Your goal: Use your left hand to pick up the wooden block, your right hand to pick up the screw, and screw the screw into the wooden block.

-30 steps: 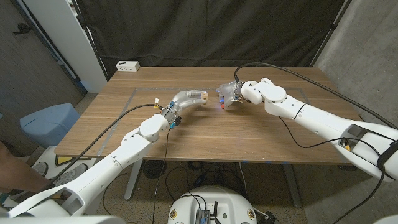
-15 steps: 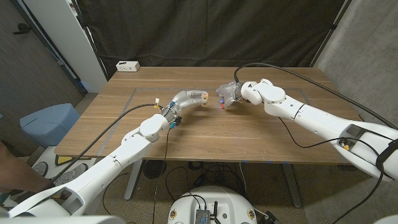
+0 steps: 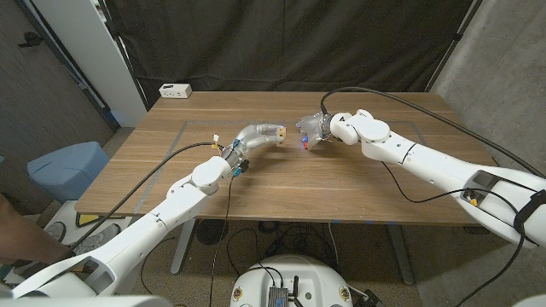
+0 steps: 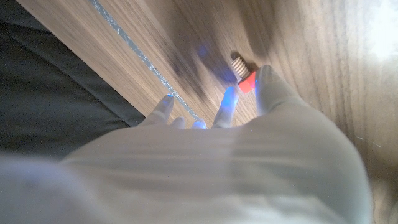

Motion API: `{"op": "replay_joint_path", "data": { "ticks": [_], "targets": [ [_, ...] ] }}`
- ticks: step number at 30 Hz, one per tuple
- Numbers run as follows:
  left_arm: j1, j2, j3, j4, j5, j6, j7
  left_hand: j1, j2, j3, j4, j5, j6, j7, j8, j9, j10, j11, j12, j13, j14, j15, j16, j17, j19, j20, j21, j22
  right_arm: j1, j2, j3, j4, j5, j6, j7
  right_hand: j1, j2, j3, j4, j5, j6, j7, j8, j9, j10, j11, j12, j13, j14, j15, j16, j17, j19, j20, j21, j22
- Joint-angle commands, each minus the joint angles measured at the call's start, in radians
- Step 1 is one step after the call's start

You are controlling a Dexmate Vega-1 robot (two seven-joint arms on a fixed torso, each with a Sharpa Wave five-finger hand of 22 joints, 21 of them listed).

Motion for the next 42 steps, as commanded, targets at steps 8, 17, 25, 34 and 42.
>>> {"op": "replay_joint_path", "data": {
  "ticks": [8,17,25,34,42],
  "targets": [
    [-0.004,-0.004,0.003,0.002,0.000,0.003,0.002,-0.002,0.015,-0.003,0.005,0.007,0.044,-0.007,0.007,0.005,0.011,0.000,0.028,0.078,-0.001,-0.119,0.004,0.006,-0.008,-0.001,0.002,0.003,-0.015,0.001,-0.010,-0.005,-0.027,-0.026,-0.028,0.022,-0.002,0.013,0.000,0.008,0.017,0.006,0.025,0.019,0.018,0.001,0.006,0.003,0.021,-0.007,0.011,0.002,0.024,-0.009,0.008,0.004],
    [-0.005,-0.005,0.004,0.002,0.000,0.005,0.003,-0.004,0.017,-0.004,0.006,0.007,0.045,-0.007,0.007,0.005,0.012,0.000,0.027,0.079,0.000,-0.119,0.005,0.006,-0.007,-0.002,0.003,0.004,-0.017,0.002,-0.010,-0.013,-0.024,-0.030,-0.016,0.024,-0.006,0.014,0.001,0.008,0.000,0.006,0.030,0.029,0.014,0.009,0.002,0.004,0.019,-0.004,0.009,0.003,0.023,-0.009,0.005,0.004],
    [-0.006,-0.006,0.004,0.005,0.000,0.003,0.002,-0.003,0.019,-0.005,0.006,0.008,0.044,-0.007,0.006,0.005,0.012,0.000,0.025,0.079,0.000,-0.120,0.005,0.006,-0.007,-0.002,0.003,0.004,-0.018,0.001,-0.009,-0.020,-0.022,-0.035,-0.002,0.021,-0.010,0.014,0.004,0.007,-0.040,0.007,0.028,0.041,-0.004,0.020,-0.005,0.005,0.010,0.004,0.004,0.004,0.018,-0.004,0.001,0.004],
    [-0.003,-0.006,0.003,0.004,-0.002,0.002,0.003,-0.004,0.020,-0.006,0.006,0.008,0.044,-0.007,0.005,0.006,0.012,0.000,0.023,0.079,0.000,-0.120,0.006,0.006,-0.008,-0.001,0.003,0.004,-0.012,0.006,-0.012,-0.015,-0.021,-0.039,0.013,0.010,-0.017,0.011,0.009,0.005,-0.089,0.008,0.025,0.053,-0.028,0.031,-0.011,0.005,-0.004,0.016,-0.001,0.005,0.009,0.001,-0.003,0.004],
    [-0.007,-0.006,0.003,0.009,-0.003,0.002,-0.001,-0.005,0.021,-0.008,0.007,0.008,0.043,-0.007,0.005,0.006,0.013,0.000,0.022,0.080,0.000,-0.119,0.006,0.007,-0.008,0.000,0.003,0.004,-0.017,0.007,-0.013,-0.015,-0.025,-0.049,0.002,0.003,-0.020,0.009,0.011,0.003,-0.069,0.022,0.045,0.062,-0.021,0.034,-0.005,0.006,-0.004,0.017,0.000,0.006,0.007,0.003,-0.003,0.004]
  ]
}}
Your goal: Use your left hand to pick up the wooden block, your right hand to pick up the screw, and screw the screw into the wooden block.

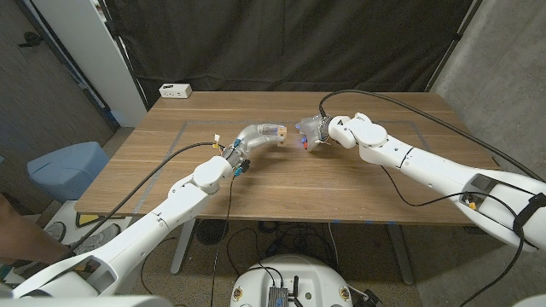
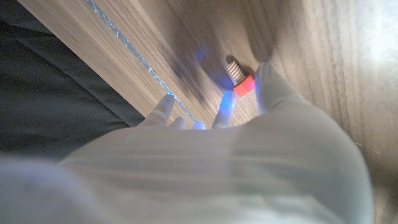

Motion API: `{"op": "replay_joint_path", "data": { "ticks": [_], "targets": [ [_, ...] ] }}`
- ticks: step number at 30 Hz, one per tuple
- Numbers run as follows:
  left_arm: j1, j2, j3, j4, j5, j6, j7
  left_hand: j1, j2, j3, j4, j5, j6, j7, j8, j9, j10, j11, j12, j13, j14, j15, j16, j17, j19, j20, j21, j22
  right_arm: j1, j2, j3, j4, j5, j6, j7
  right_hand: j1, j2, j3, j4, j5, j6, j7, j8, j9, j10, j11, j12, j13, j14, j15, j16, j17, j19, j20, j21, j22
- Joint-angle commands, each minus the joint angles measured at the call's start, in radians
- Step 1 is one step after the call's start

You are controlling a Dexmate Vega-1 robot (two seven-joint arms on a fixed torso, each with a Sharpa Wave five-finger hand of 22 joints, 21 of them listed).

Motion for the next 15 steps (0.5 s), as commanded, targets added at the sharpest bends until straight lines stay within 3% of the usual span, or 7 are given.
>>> {"op": "replay_joint_path", "data": {
  "ticks": [1,15],
  "targets": [
    [-0.004,0.000,0.000,0.007,-0.002,-0.003,-0.005,-0.006,0.014,0.000,0.006,0.008,0.043,-0.007,0.005,0.006,0.007,-0.001,0.023,0.081,-0.001,-0.120,0.006,0.002,-0.008,0.000,0.003,0.004,-0.003,0.002,-0.003,0.000,-0.004,-0.012,-0.008,-0.003,-0.007,0.002,0.003,0.003,0.029,0.009,0.020,0.009,0.003,-0.003,0.004,0.006,0.003,0.003,0.000,0.001,0.000,0.000,0.000,0.004],
    [-0.002,0.002,-0.002,0.008,-0.004,-0.003,-0.004,-0.007,0.015,-0.003,0.007,0.008,0.044,-0.007,0.004,0.006,0.007,-0.001,0.020,0.081,-0.001,-0.119,0.006,0.001,-0.008,0.000,0.004,0.004,-0.004,0.011,-0.009,0.011,-0.008,-0.019,-0.024,0.002,-0.005,0.008,0.000,0.003,0.062,0.011,0.050,0.022,0.028,-0.007,0.013,0.007,0.016,-0.002,0.004,0.002,0.006,-0.003,0.002,0.004]
  ]
}}
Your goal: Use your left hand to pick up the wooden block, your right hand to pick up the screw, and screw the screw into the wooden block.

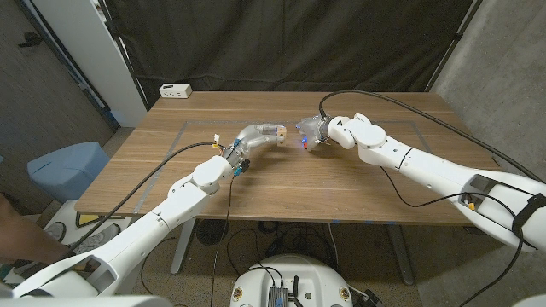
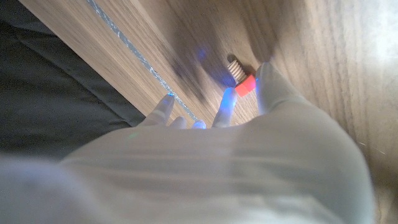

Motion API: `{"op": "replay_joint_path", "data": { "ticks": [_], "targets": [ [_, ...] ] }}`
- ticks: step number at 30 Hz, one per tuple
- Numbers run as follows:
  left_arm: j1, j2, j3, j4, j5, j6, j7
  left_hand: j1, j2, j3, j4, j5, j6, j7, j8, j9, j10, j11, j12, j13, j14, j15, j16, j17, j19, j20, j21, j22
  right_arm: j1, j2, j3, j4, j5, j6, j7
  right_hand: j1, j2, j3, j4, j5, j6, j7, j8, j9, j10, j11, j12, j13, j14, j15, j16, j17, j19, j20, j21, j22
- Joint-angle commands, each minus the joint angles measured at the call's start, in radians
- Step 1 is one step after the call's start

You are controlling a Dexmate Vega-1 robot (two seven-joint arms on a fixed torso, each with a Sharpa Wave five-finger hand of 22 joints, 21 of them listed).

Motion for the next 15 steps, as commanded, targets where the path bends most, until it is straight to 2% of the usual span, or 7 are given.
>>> {"op": "replay_joint_path", "data": {
  "ticks": [1,15],
  "targets": [
    [0.001,0.002,-0.003,0.001,-0.002,-0.001,0.001,-0.007,0.015,0.003,0.004,0.009,0.045,-0.007,0.005,0.006,0.009,0.001,0.020,0.081,-0.001,-0.119,0.006,0.002,-0.009,0.000,0.003,0.004,0.000,0.006,-0.007,0.010,-0.004,-0.001,-0.015,0.005,-0.003,0.008,0.000,0.002,0.014,0.002,0.012,0.005,0.012,-0.002,0.004,0.002,0.003,0.001,0.004,0.002,0.006,-0.003,0.002,0.004],
    [0.000,0.002,-0.003,0.005,-0.002,-0.003,0.000,-0.009,0.018,0.001,0.005,0.010,0.043,-0.007,0.003,0.006,0.010,0.001,0.017,0.081,-0.001,-0.118,0.006,0.002,-0.009,0.000,0.004,0.004,-0.006,0.000,-0.006,0.010,-0.005,0.004,-0.035,0.019,0.002,0.018,-0.004,0.003,0.051,-0.010,0.048,0.022,0.035,-0.007,0.009,0.002,0.021,-0.009,0.008,0.002,0.013,-0.004,0.003,0.004]
  ]
}}
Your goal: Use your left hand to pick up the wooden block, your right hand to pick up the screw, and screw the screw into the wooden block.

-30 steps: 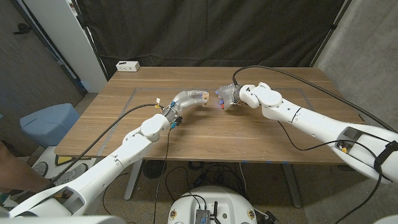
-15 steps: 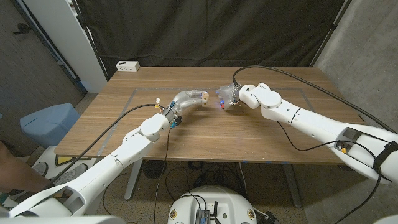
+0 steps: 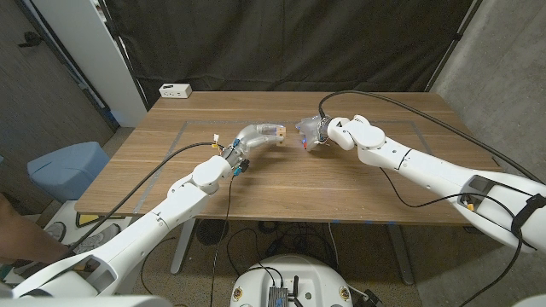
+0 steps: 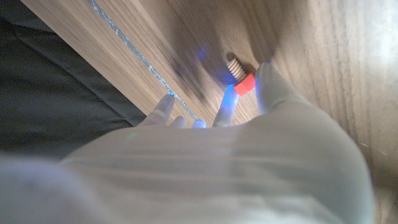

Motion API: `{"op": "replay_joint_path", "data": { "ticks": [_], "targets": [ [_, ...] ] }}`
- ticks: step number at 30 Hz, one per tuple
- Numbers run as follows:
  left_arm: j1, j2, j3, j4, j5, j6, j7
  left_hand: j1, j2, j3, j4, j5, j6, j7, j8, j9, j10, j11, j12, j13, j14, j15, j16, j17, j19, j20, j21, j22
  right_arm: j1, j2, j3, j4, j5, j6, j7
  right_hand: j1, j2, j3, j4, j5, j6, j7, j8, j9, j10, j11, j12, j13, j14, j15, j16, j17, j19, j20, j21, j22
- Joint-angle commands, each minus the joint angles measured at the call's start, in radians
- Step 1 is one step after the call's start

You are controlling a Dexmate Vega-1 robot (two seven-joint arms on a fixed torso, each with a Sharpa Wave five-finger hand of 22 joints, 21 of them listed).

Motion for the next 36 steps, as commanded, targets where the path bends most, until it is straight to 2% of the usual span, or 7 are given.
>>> {"op": "replay_joint_path", "data": {
  "ticks": [1,21,24,36],
  "targets": [
    [0.001,0.000,-0.001,0.002,-0.002,-0.001,0.000,-0.008,0.018,0.001,0.005,0.007,0.043,-0.007,0.005,0.006,0.012,0.003,0.017,0.082,-0.001,-0.118,0.006,0.002,-0.005,-0.003,0.004,0.004,-0.004,-0.003,-0.002,0.004,-0.003,0.003,-0.016,0.019,0.002,0.009,0.000,0.003,0.017,-0.004,0.014,0.008,0.012,-0.004,0.005,0.002,0.013,-0.004,0.009,0.002,0.009,-0.001,0.003,0.004],
    [0.003,-0.001,0.001,-0.005,0.001,0.004,0.005,-0.012,0.023,-0.002,0.007,0.008,0.043,-0.007,0.004,0.007,0.012,0.003,0.013,0.083,-0.002,-0.118,0.006,0.002,-0.006,-0.002,0.004,0.004,-0.004,-0.001,-0.002,0.023,0.002,0.024,-0.060,0.030,0.007,0.020,0.001,0.003,0.058,-0.008,0.059,0.032,0.051,-0.019,0.011,0.002,0.035,-0.019,0.013,0.003,0.027,-0.016,0.006,0.004],
    [0.003,-0.002,0.001,-0.005,0.001,0.004,0.005,-0.012,0.023,-0.003,0.007,0.008,0.044,-0.007,0.004,0.007,0.012,0.003,0.012,0.082,-0.003,-0.118,0.006,0.002,-0.007,-0.002,0.004,0.004,-0.005,-0.001,-0.002,0.023,0.002,0.024,-0.063,0.031,0.007,0.021,0.002,0.003,0.062,-0.009,0.067,0.036,0.059,-0.026,0.013,0.002,0.042,-0.021,0.014,0.003,0.033,-0.023,0.008,0.004],
    [0.001,-0.003,0.003,-0.006,0.004,0.004,0.006,-0.016,0.025,-0.005,0.008,0.008,0.045,-0.007,0.004,0.007,0.013,0.003,0.011,0.083,-0.002,-0.117,0.006,0.002,-0.008,-0.003,0.004,0.004,-0.010,-0.006,0.004,0.017,0.004,0.029,-0.083,0.032,0.007,0.025,0.003,0.003,0.077,-0.008,0.090,0.050,0.073,-0.027,0.012,0.002,0.058,-0.033,0.016,0.004,0.047,-0.047,0.009,0.004]
  ]
}}
